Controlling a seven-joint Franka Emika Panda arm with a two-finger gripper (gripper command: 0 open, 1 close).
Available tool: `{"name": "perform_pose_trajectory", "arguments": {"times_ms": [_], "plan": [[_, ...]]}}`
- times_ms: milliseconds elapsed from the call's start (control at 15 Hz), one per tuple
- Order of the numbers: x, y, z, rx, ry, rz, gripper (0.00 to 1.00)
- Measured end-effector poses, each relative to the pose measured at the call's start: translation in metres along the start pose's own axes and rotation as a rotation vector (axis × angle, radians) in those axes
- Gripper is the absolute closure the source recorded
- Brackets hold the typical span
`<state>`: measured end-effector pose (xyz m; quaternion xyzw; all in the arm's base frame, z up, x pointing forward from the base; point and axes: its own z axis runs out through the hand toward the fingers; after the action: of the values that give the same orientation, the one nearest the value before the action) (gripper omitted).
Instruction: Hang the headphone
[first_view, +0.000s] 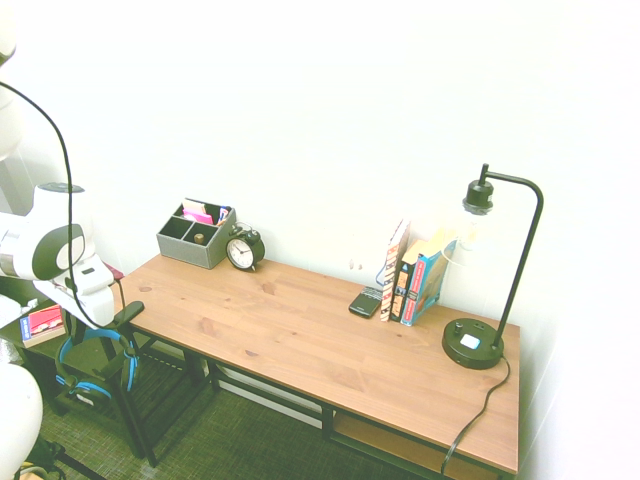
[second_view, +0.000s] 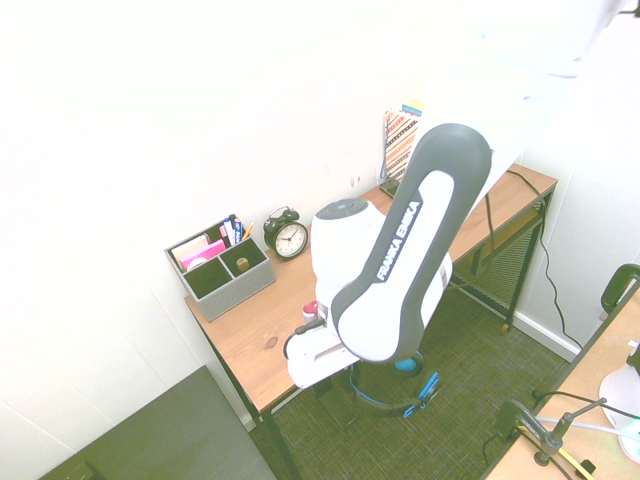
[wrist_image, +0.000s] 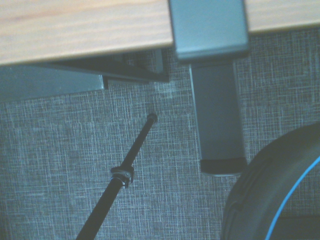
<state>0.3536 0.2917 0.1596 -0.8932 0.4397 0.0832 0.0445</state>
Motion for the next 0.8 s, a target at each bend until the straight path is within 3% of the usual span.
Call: {"name": "perform_pose_trajectory", "arguments": {"times_ms": [800], "plan": [[-0.029,-0.039,0.095,-0.093,0.087,-0.129,1.0]]}}
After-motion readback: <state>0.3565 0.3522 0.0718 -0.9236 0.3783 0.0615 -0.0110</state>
